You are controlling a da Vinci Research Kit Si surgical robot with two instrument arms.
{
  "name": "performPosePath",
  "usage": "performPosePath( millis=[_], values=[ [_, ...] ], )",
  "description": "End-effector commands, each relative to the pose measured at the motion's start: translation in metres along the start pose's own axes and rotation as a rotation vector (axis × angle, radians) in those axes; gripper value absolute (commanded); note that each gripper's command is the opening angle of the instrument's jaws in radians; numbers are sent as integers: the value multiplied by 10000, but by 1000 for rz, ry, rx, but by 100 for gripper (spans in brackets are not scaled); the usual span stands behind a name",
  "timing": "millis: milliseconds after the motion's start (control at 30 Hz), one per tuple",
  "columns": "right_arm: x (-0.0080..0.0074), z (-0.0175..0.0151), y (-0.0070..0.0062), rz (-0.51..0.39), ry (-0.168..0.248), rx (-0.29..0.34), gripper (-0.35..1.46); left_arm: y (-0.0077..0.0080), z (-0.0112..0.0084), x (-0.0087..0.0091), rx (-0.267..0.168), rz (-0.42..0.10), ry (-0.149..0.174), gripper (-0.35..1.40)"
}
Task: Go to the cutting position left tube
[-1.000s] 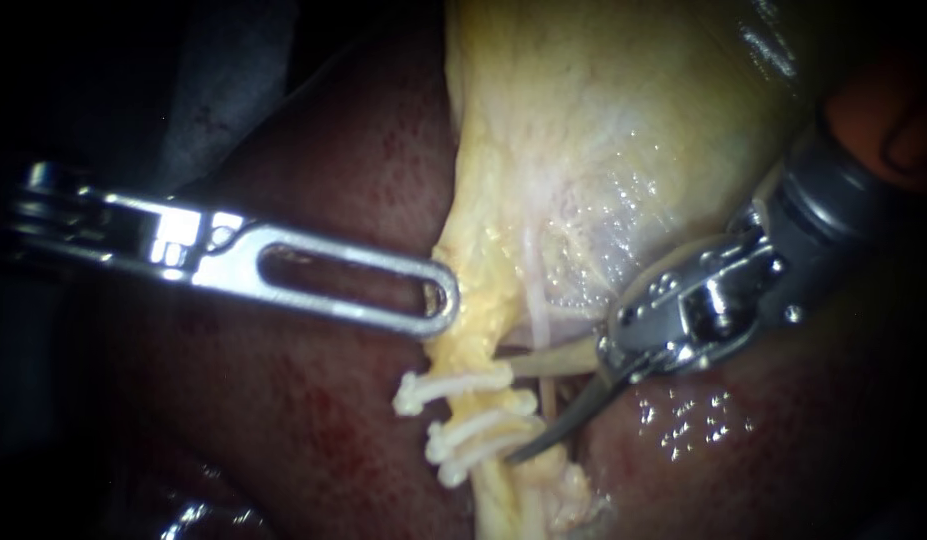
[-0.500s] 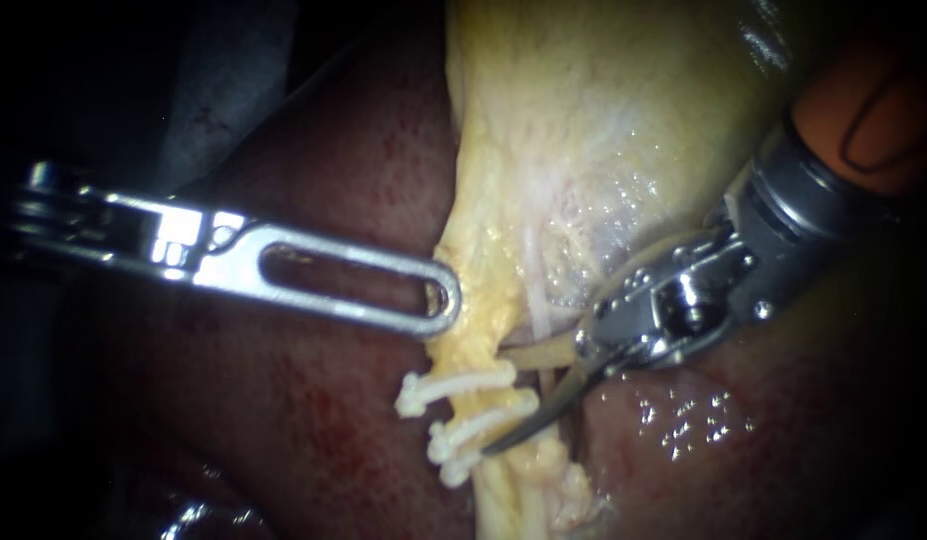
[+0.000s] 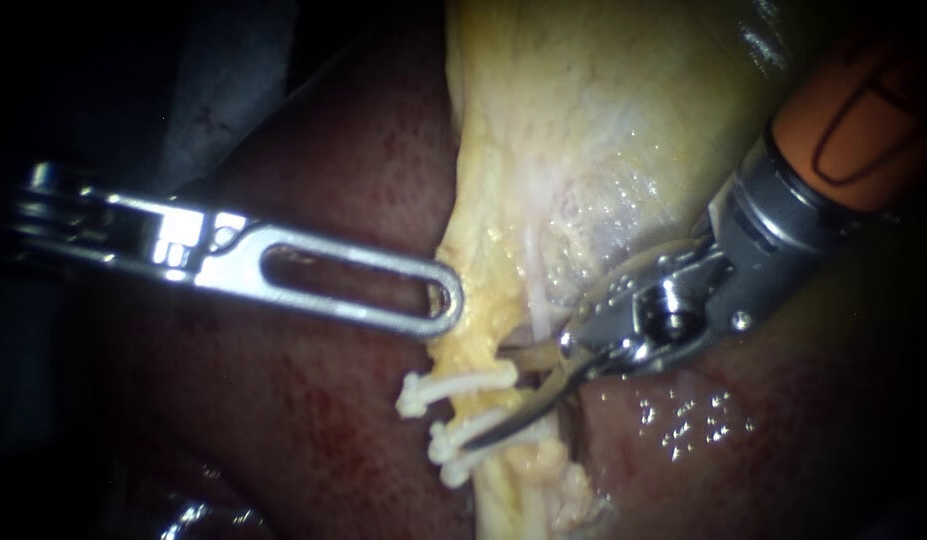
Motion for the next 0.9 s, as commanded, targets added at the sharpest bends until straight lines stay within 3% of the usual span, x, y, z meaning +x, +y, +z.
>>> performPosePath(
  millis=[33,900],
  values=[
    [0,0,0,5,-1,0,85,0,0,0,0,0,0,-35],
    [1,8,2,23,9,3,80,0,1,0,0,0,-1,-35]
  ],
)
